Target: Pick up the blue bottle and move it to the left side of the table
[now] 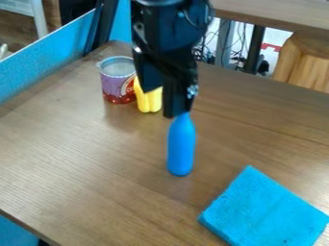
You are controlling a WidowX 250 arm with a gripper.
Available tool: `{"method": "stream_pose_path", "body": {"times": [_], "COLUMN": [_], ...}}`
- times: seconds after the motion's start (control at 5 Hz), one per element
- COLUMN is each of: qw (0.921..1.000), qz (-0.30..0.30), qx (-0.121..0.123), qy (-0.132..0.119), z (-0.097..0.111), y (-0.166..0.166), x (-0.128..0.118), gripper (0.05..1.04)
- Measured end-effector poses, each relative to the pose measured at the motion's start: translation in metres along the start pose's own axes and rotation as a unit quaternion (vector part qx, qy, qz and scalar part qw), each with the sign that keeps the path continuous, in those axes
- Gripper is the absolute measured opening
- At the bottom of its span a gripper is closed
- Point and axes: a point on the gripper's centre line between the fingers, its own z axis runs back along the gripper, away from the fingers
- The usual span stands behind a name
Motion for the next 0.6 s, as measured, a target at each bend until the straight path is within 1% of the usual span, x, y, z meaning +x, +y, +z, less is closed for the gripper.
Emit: {"method": "stream_pose_path", "body": {"times": [0.2, 0.4, 0.6], "qw": [0.9999, 0.9999, 0.9997], "qz": [0.004, 0.010, 0.022], "qx": [0.005, 0.009, 0.010], "qy": [0.013, 0.010, 0.008], "z": [-0.014, -0.022, -0.030], "y": [-0.002, 0.000, 0.004], "x": [0.009, 0.023, 0.032], "gripper": [1.001, 1.001, 0.963]}}
